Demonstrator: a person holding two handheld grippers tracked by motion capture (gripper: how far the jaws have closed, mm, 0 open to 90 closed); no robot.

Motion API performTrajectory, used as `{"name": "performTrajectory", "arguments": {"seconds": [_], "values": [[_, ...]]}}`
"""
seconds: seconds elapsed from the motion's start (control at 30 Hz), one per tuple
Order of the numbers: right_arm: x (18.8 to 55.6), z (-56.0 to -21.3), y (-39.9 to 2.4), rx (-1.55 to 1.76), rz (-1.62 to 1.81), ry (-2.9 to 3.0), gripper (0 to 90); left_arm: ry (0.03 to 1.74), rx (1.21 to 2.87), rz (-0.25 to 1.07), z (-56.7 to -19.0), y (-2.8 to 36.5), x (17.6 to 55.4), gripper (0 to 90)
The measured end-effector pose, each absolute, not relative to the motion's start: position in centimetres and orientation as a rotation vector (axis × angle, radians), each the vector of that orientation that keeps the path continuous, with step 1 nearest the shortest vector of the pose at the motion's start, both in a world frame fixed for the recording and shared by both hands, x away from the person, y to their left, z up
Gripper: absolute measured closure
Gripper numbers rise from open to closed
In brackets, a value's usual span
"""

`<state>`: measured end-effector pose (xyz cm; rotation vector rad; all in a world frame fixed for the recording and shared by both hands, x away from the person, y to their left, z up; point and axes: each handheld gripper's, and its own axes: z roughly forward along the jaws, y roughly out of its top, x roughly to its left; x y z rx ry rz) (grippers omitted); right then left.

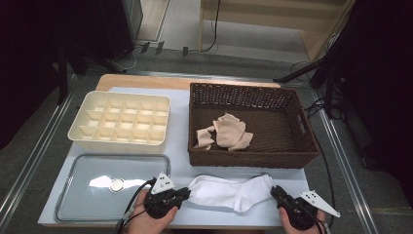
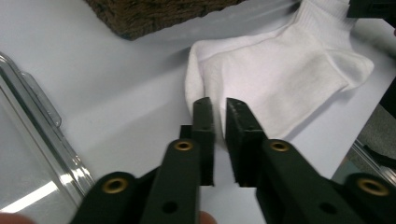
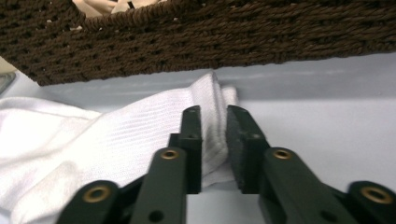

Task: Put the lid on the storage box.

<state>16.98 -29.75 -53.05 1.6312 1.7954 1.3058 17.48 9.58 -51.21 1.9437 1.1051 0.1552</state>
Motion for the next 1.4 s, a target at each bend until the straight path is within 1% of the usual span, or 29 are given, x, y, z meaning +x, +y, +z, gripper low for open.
{"name": "performTrajectory", "arguments": {"seconds": [0.07, 0.17, 0.4, 0.63, 0.7, 0.73, 0.77, 0.83, 0.9, 0.93, 0.97, 1.03, 1.1, 1.2, 1.23, 1.27, 1.4], "values": [[17.0, -53.0, -29.7, 1.634, 1.298, 1.808, 82.6, 1.088, 1.953, 0.156, -51.1, 9.4, 17.5, 88.7], [16.9, -52.9, -29.7, 1.646, 1.307, 1.811, 84.9, 1.061, 1.954, 0.153, -51.0, 9.1, 17.5, 90.0], [16.7, -52.5, -30.2, 1.643, 1.321, 1.781, 85.5, 1.012, 1.884, 0.213, -49.9, 9.1, 18.1, 90.0], [16.7, -52.8, -30.4, 1.669, 1.301, 1.790, 85.0, 1.057, 1.895, 0.246, -51.3, 9.3, 19.2, 90.0], [16.6, -52.8, -30.5, 1.673, 1.325, 1.770, 79.7, 1.071, 1.885, 0.249, -51.6, 9.4, 19.3, 90.0], [16.6, -52.8, -30.6, 1.672, 1.339, 1.740, 70.9, 1.080, 1.875, 0.253, -51.7, 9.5, 19.4, 89.8], [16.6, -52.9, -30.6, 1.665, 1.352, 1.702, 63.9, 1.086, 1.869, 0.260, -51.8, 9.6, 19.5, 89.2], [16.6, -53.0, -30.7, 1.682, 1.372, 1.691, 59.1, 1.091, 1.864, 0.243, -52.0, 9.7, 19.6, 87.8], [16.7, -53.3, -30.5, 1.688, 1.358, 1.704, 57.6, 1.088, 1.859, 0.235, -52.1, 9.6, 19.5, 80.7], [16.7, -53.5, -30.4, 1.697, 1.345, 1.723, 57.6, 1.089, 1.859, 0.236, -52.2, 9.5, 19.5, 74.7], [16.7, -53.7, -30.2, 1.699, 1.335, 1.731, 58.3, 1.091, 1.858, 0.244, -52.2, 9.4, 19.5, 71.3], [16.7, -53.9, -29.8, 1.701, 1.322, 1.760, 59.8, 1.089, 1.846, 0.280, -52.1, 9.2, 19.2, 69.2], [16.9, -54.0, -29.5, 1.684, 1.306, 1.777, 65.1, 1.085, 1.814, 0.298, -51.5, 9.1, 18.8, 68.8], [17.2, -54.1, -29.4, 1.701, 1.320, 1.794, 74.7, 1.062, 1.782, 0.307, -50.5, 8.3, 18.0, 73.4], [17.3, -54.1, -29.4, 1.714, 1.330, 1.799, 76.1, 1.040, 1.795, 0.275, -50.3, 7.6, 17.8, 76.7], [17.5, -53.9, -29.5, 1.724, 1.334, 1.812, 77.3, 1.030, 1.800, 0.250, -50.4, 7.1, 17.7, 80.4], [17.7, -53.5, -29.4, 1.707, 1.358, 1.812, 78.0, 0.977, 1.856, 0.135, -51.2, 3.8, 17.4, 83.1]]}}
